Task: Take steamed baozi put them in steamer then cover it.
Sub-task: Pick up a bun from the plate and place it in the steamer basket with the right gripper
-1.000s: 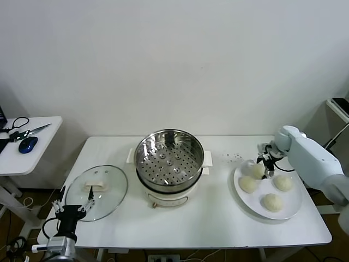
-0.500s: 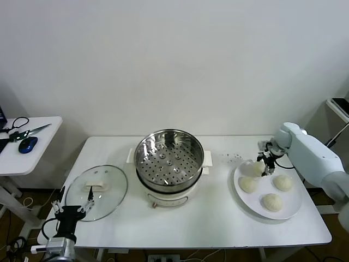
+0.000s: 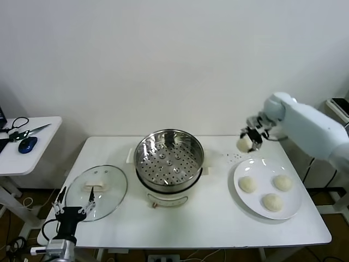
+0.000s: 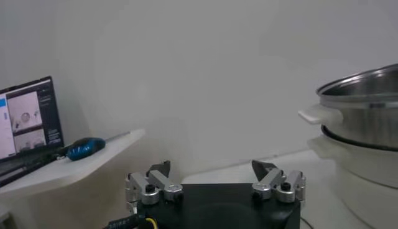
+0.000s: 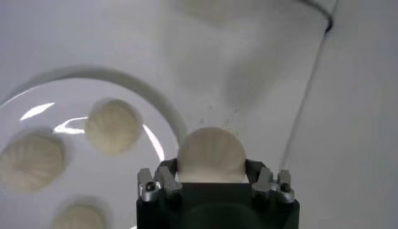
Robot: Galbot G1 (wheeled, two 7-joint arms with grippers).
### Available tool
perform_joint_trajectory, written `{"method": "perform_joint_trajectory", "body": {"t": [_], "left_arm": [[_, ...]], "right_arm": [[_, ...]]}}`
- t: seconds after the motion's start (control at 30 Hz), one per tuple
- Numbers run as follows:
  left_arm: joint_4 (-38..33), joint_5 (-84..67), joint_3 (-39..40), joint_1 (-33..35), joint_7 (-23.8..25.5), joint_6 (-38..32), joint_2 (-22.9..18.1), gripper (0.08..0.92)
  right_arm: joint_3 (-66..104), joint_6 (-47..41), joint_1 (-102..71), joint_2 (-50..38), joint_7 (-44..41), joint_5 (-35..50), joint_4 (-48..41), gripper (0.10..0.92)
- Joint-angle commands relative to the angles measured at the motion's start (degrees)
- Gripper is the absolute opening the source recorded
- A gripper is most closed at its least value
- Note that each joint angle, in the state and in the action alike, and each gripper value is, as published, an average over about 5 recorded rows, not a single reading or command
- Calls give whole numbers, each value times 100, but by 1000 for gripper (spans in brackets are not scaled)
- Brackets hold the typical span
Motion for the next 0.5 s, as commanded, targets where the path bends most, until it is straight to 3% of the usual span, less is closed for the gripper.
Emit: {"method": "perform_joint_trajectory", "body": {"t": [0.03, 0.3, 0.5], "left_arm": [[6, 4, 9, 23, 3, -8, 16, 823], [31, 62, 41, 49, 4, -19, 83, 823], [-29, 90, 71, 61, 16, -6, 116, 823]], "right_arm": [[-819, 633, 1127, 989, -97, 303, 252, 705], [-685, 1331, 834, 2200, -39, -299, 81, 709], [-502, 1847, 188, 2834, 208, -1496, -203, 712]]}}
